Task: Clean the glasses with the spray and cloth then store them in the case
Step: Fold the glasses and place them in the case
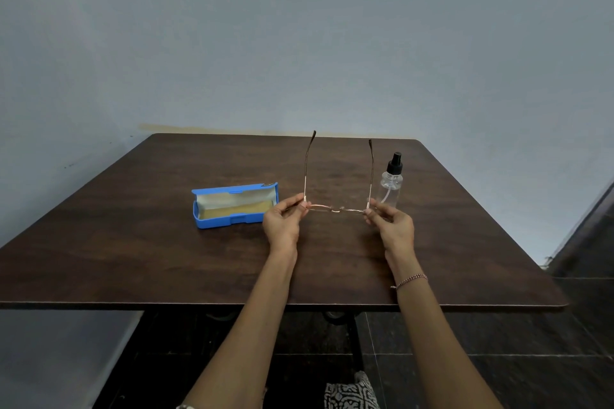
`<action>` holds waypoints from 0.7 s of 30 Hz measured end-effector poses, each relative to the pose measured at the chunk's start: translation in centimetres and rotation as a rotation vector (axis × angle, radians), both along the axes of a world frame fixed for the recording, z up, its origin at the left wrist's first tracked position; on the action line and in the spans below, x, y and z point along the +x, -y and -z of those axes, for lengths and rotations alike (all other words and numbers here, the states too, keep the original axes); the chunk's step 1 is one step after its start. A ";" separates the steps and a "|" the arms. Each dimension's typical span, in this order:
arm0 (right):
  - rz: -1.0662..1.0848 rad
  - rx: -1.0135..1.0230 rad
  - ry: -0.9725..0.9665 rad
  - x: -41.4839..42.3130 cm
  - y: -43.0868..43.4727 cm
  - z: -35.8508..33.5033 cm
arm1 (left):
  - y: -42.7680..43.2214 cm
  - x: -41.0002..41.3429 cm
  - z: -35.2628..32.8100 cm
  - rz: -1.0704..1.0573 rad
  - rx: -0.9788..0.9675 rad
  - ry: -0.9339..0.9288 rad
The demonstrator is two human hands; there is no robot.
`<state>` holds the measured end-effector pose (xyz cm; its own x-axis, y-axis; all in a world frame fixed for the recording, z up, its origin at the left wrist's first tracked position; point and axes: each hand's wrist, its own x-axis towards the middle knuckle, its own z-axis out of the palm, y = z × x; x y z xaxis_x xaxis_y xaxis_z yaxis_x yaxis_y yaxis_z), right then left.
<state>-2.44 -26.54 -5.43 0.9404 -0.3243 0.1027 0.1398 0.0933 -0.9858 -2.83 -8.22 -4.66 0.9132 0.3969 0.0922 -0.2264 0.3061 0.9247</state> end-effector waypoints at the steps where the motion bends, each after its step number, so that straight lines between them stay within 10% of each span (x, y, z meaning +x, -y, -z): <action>1: 0.002 0.020 -0.001 0.0 0.0 0.0 | 0.0 0.0 0.0 0.003 0.005 0.000; 21: 0.098 -0.113 0.033 -0.5 -0.4 -0.1 | 0.4 -0.2 -0.2 0.052 0.149 0.039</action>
<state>-2.91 -26.15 -5.35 0.9003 -0.3990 0.1738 0.1748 -0.0340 -0.9840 -3.02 -8.64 -4.45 0.9269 0.3285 0.1818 -0.2500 0.1789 0.9516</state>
